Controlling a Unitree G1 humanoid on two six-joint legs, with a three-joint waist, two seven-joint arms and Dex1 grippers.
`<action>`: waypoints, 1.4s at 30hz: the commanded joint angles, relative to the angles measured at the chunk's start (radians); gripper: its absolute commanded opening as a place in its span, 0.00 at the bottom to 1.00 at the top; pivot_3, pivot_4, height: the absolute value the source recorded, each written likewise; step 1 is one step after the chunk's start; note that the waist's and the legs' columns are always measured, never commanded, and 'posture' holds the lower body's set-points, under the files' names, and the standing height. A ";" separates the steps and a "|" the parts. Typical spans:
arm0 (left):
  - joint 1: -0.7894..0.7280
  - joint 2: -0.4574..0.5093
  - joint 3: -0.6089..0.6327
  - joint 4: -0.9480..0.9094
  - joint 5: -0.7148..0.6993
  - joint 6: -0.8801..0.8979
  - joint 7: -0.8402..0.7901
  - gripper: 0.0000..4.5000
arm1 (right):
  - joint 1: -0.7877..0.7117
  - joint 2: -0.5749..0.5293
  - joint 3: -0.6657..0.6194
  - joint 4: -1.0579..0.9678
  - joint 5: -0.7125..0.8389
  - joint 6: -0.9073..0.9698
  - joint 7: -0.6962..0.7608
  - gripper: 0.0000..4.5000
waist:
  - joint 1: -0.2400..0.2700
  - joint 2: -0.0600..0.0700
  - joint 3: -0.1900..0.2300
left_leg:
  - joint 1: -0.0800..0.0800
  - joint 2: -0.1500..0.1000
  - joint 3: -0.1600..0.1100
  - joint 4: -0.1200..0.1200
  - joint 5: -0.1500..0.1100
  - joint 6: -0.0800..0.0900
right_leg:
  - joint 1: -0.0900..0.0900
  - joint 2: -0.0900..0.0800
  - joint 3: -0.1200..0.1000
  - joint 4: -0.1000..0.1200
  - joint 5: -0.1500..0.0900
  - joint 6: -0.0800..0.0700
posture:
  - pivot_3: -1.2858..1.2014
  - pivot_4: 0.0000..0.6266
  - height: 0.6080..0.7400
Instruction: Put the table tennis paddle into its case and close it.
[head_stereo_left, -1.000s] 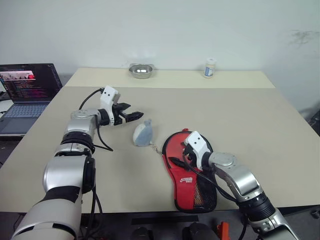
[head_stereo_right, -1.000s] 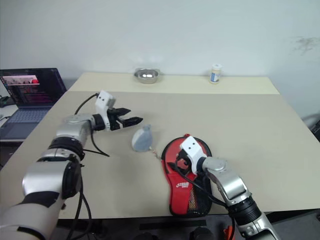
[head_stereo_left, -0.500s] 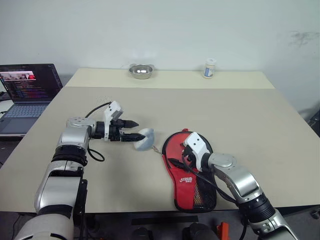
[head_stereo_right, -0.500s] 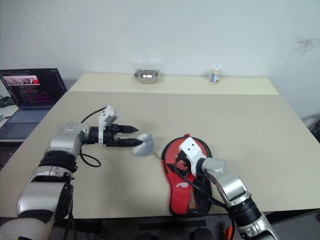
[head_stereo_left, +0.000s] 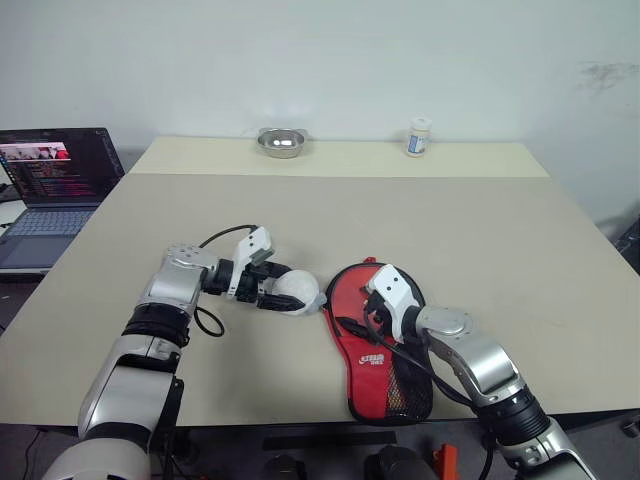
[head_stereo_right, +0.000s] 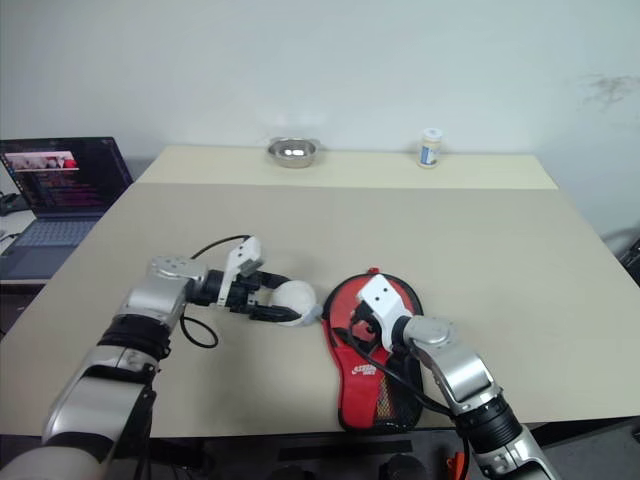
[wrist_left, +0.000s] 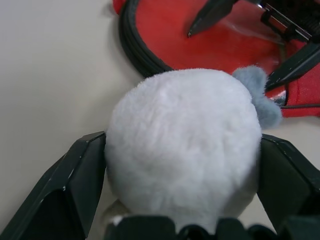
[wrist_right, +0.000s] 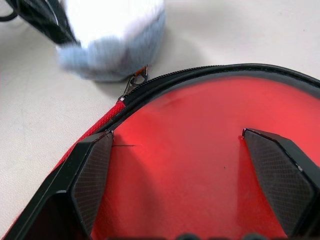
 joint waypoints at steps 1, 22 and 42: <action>-0.014 -0.006 -0.001 -0.001 0.001 0.001 0.017 0.96 | 0.019 -0.002 0.017 0.020 -0.005 0.034 0.002 1.00 | 0.000 0.000 0.000 | 0.000 0.000 0.000 0.000 0.000 0.000 | 0.000 0.000 0.000 0.000 0.000 0.000 | 0.52 0.24 1.00; -0.250 -0.193 0.107 0.276 -0.019 0.091 0.430 0.17 | 0.015 -0.034 0.015 0.054 -0.021 0.076 0.007 1.00 | 0.001 0.000 0.000 | 0.000 -0.001 -0.001 0.000 0.000 0.000 | 0.000 0.000 -0.001 0.000 0.000 0.001 | 0.52 0.24 1.00; -0.578 -0.583 0.106 0.631 0.180 -0.232 0.979 0.16 | 0.053 -0.047 0.071 0.040 -0.027 0.130 0.016 1.00 | 0.001 -0.001 -0.001 | 0.000 -0.004 0.000 0.000 0.000 0.000 | 0.001 0.001 0.000 -0.001 0.000 0.002 | 0.52 0.24 1.00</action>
